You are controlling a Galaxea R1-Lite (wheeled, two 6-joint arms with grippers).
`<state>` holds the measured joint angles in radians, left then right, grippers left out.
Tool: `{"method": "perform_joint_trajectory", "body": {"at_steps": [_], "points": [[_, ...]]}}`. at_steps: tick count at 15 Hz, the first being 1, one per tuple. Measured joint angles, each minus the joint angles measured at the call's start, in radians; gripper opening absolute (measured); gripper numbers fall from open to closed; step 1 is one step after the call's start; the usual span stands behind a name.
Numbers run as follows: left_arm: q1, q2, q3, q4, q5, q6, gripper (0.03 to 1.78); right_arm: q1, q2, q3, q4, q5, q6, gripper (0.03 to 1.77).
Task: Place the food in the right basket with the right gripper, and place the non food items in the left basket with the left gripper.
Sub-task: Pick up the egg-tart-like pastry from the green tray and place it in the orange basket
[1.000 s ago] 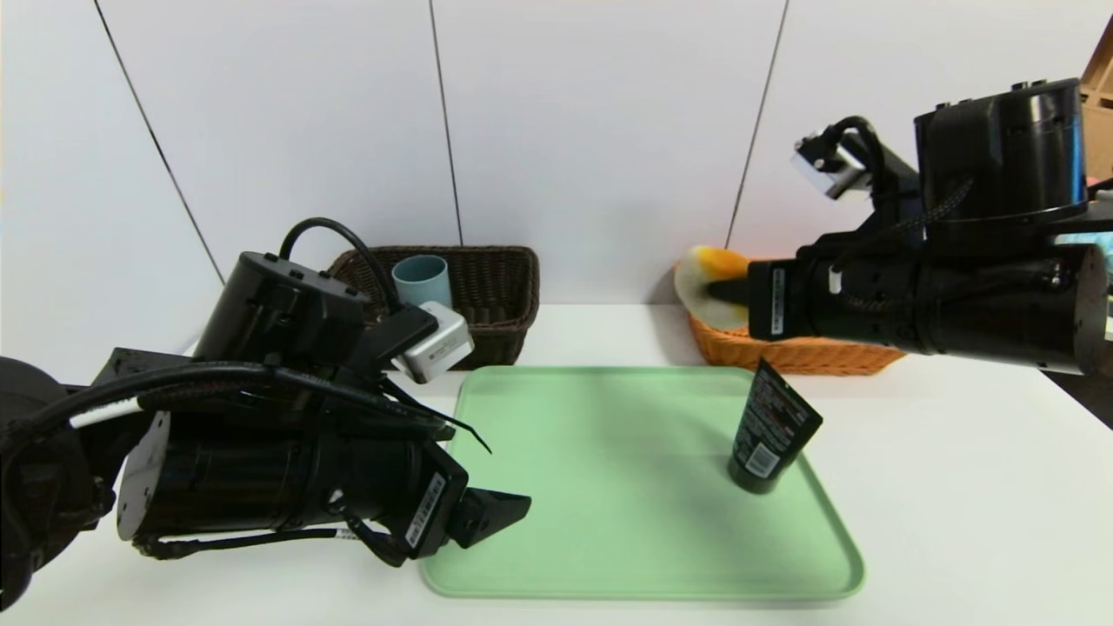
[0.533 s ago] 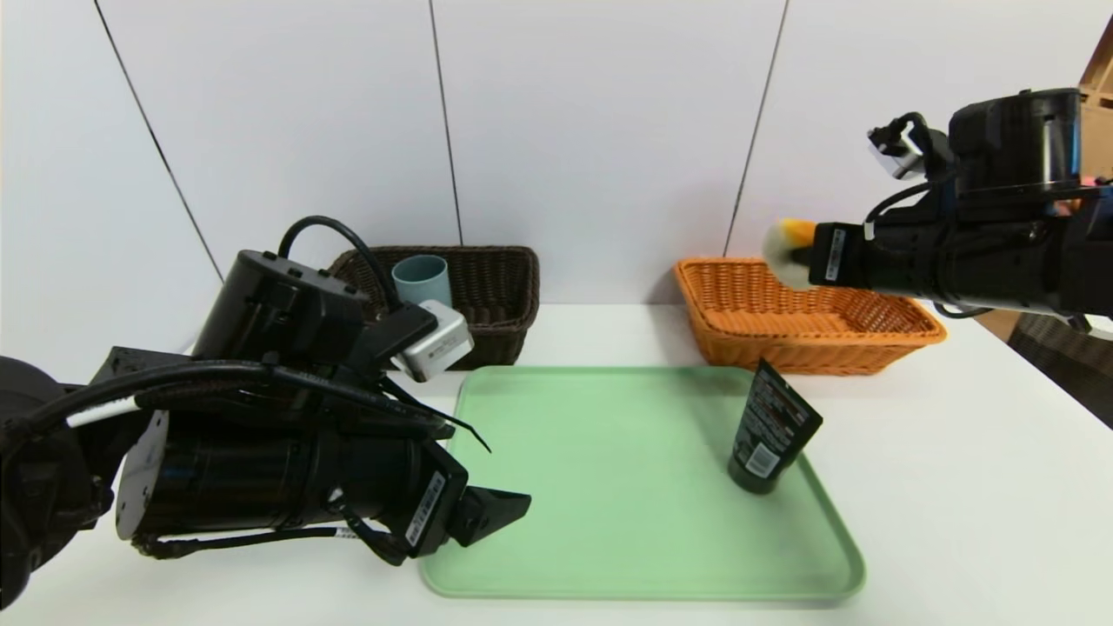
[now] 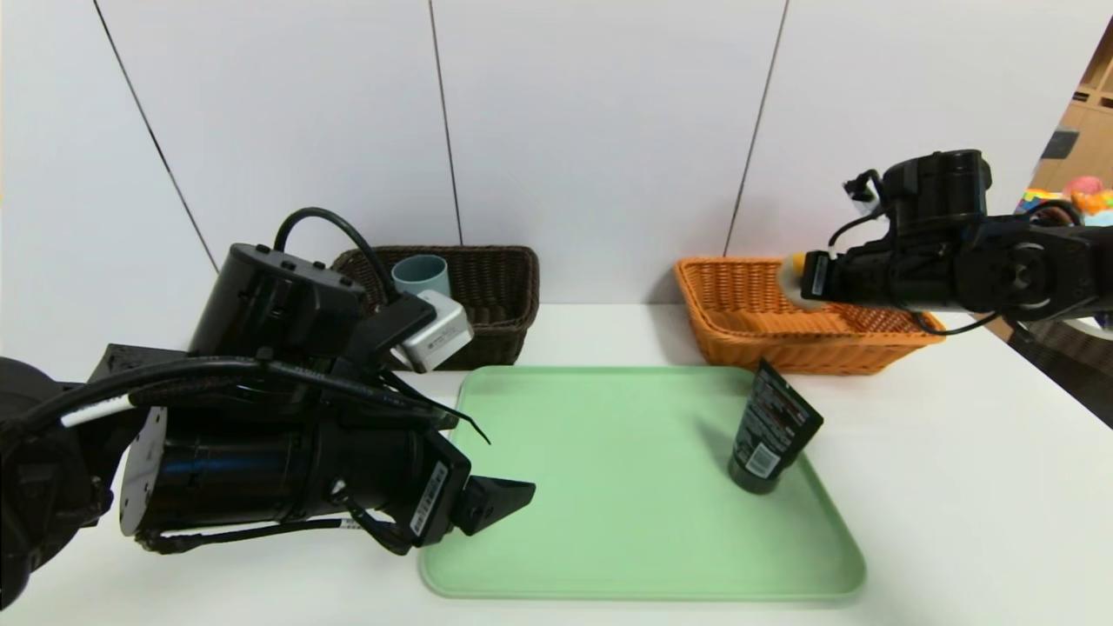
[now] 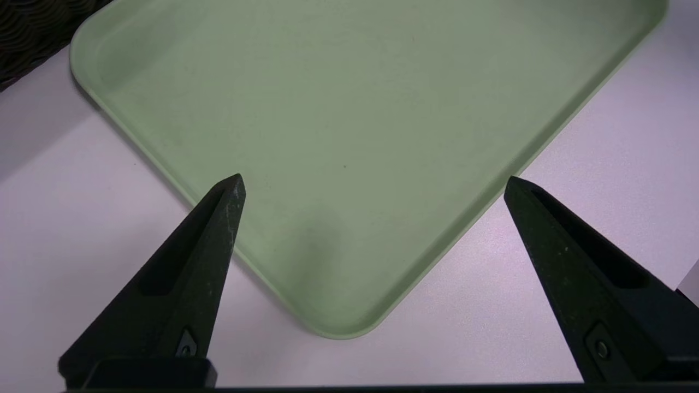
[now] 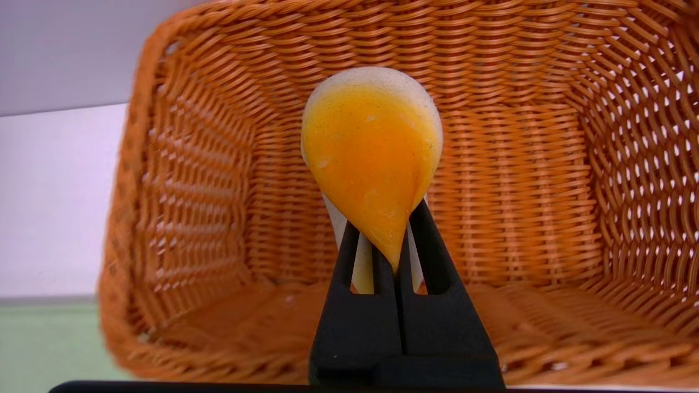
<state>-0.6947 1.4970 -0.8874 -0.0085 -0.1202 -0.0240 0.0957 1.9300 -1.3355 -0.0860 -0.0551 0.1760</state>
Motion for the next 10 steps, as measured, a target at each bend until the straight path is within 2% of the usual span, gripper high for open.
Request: {"method": "perform_joint_trajectory", "body": {"at_steps": [3, 8, 10], "points": [[0.000, 0.000, 0.001, 0.000, 0.000, 0.000, 1.69, -0.015, 0.075, -0.061, 0.000, -0.033, -0.002, 0.06], [0.001, 0.003, 0.004, 0.000, 0.001, -0.001, 1.69, -0.026, 0.146, -0.099, 0.011, -0.036, -0.008, 0.06], [0.004, 0.004, 0.004, 0.000, 0.001, -0.002, 1.69, -0.029, 0.154, -0.100, 0.005, -0.037, -0.006, 0.39]]}}
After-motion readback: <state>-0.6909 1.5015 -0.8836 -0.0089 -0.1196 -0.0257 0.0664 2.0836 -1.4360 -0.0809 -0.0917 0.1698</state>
